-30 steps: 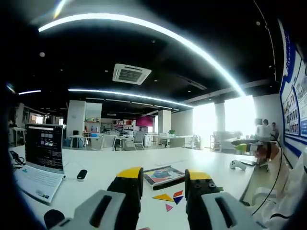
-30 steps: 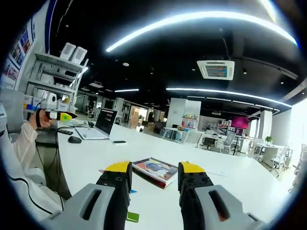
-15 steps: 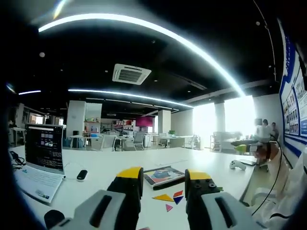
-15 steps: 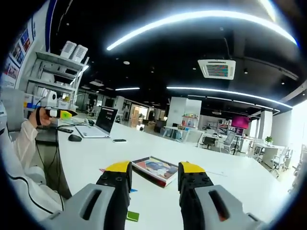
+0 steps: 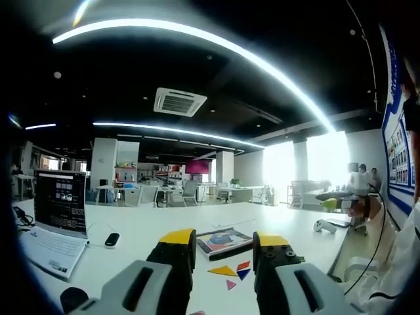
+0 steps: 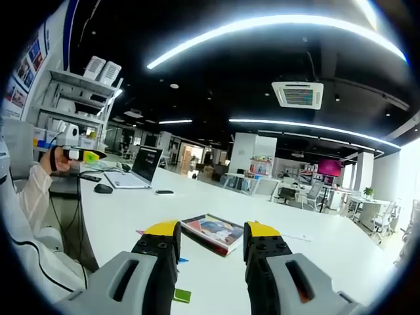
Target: Pick up the tangram pieces one by one and place each piece onto its matching region on the pattern sheet, fitting the shapes together until the outline on the sheet is completely filled by the tangram pieces
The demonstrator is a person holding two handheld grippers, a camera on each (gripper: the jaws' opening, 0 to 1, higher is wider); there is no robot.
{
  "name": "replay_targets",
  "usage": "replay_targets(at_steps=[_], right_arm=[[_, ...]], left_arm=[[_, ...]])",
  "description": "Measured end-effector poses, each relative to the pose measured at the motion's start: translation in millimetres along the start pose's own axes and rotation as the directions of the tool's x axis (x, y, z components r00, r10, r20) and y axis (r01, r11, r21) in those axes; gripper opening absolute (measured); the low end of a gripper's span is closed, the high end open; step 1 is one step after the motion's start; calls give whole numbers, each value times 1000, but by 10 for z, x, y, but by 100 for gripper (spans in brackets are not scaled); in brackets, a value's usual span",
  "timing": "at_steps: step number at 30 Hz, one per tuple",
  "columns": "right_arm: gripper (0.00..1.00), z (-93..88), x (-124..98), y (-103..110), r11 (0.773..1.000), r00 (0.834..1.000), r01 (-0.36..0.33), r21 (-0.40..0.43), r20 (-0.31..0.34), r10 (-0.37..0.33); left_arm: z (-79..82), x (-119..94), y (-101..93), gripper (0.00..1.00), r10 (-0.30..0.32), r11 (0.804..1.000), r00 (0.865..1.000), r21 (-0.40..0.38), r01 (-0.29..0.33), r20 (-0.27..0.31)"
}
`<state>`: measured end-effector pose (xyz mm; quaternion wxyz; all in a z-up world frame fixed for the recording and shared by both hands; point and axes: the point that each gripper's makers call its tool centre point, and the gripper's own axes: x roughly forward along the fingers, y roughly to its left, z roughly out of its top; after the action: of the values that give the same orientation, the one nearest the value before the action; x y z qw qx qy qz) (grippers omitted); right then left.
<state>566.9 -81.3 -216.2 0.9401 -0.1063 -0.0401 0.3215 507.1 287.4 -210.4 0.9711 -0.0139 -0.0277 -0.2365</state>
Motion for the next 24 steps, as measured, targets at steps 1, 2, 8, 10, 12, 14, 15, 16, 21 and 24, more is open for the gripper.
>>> replay_targets(at_steps=[1,2,8,10,12,14,15,16,21,24], right_arm=[[40,-7,2,-5,1000,1000,3,-3,-3,-3],[40,-8,3,-6,1000,1000,3,-3,-4,-3],[40,-16,4,-2,1000,1000,1,-7,-8,-1],[40,-4,5,3,1000,1000,-2,-4,-2,2],[40,-16,4,8,1000,1000,-4,-6,-7,4],[40,-23,4,4,1000,1000,-2,-10,-11,2],[40,-18,5,5,1000,1000,-3,-9,-8,3],[40,-14,6,8,1000,1000,-4,-7,-7,4],[40,-34,11,14,1000,1000,-7,-13,-15,7],[40,-42,11,25,1000,1000,-11,-13,-18,11]], left_arm=[[-2,3,-1,36,0,1000,1000,2,0,-1],[0,3,-4,36,-2,1000,1000,2,2,-1],[0,5,3,36,-2,1000,1000,2,2,-1],[7,4,-2,36,-3,1000,1000,1,3,3],[2,5,1,36,-2,1000,1000,-1,2,2],[-3,12,1,36,-4,1000,1000,3,4,-2],[0,11,-3,36,-6,1000,1000,2,6,0],[6,9,-2,36,-4,1000,1000,1,4,3],[4,9,-2,36,-4,1000,1000,3,4,1],[7,8,2,36,-3,1000,1000,0,3,5]])
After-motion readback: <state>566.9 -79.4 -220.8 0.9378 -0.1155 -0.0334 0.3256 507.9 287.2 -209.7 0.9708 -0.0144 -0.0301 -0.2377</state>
